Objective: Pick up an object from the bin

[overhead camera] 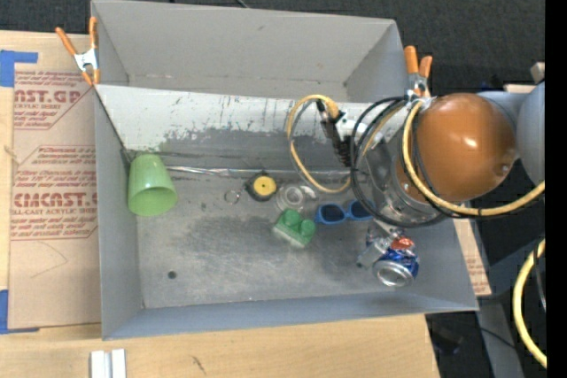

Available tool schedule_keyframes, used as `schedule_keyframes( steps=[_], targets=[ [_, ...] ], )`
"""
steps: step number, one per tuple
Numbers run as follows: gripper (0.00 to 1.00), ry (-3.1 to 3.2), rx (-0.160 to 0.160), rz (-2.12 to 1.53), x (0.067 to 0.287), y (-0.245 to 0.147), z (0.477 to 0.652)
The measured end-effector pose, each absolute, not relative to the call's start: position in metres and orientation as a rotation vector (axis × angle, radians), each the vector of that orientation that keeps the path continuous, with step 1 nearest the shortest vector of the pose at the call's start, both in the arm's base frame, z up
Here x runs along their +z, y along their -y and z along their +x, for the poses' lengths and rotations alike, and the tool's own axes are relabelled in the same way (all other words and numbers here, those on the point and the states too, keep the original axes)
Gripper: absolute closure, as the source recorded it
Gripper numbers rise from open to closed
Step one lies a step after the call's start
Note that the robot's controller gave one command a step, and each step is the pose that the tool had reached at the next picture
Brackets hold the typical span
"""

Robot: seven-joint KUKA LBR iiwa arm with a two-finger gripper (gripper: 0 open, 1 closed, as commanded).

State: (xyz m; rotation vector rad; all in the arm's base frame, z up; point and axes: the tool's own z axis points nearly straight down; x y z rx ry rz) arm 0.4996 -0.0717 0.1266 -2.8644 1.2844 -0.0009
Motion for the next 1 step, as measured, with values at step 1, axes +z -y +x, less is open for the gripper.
schedule_keyframes(
  steps=[1],
  targets=[
    [1.0,-1.289,-0.007,-2.861,0.2018,0.0703,0.5009]
  ],
)
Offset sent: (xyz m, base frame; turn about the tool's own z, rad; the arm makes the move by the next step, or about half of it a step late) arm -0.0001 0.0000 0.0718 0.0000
